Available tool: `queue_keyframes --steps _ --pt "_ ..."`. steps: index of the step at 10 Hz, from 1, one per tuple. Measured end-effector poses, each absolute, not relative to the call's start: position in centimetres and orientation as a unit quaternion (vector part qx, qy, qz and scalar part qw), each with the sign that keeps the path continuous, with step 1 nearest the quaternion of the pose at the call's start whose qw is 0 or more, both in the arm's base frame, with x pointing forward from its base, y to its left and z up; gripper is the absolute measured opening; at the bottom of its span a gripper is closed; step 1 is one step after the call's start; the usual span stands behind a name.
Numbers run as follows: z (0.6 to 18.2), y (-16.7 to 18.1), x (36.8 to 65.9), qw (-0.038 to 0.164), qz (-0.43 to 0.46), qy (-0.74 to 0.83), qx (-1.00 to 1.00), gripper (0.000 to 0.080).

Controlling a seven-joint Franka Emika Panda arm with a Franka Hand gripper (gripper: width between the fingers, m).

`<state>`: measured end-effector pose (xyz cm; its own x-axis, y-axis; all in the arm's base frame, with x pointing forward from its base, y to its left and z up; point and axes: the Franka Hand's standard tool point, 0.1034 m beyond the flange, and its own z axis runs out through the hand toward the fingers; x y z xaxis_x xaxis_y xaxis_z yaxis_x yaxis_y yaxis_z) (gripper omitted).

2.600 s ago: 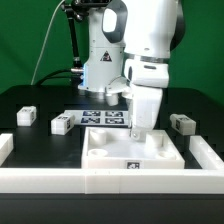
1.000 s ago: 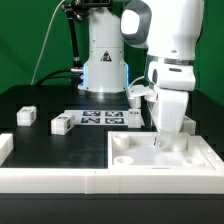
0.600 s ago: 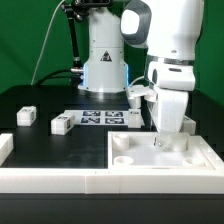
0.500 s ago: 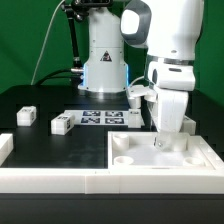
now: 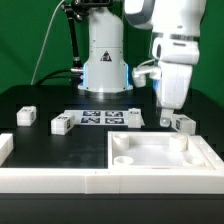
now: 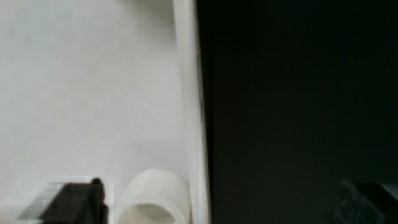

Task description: Assemble one leg

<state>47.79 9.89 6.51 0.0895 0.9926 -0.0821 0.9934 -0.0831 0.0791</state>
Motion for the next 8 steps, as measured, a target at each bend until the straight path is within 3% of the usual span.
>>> queue_keyframes --steps 1,6,8 --pt "7.4 10.1 47.7 0.060 0.003 0.671 0.739 0.0649" --pt "7.0 10.1 47.5 0.055 0.010 0.560 0.826 0.0649" --pt "6.3 11.0 46.1 0.045 0.011 0.429 0.902 0.0649"
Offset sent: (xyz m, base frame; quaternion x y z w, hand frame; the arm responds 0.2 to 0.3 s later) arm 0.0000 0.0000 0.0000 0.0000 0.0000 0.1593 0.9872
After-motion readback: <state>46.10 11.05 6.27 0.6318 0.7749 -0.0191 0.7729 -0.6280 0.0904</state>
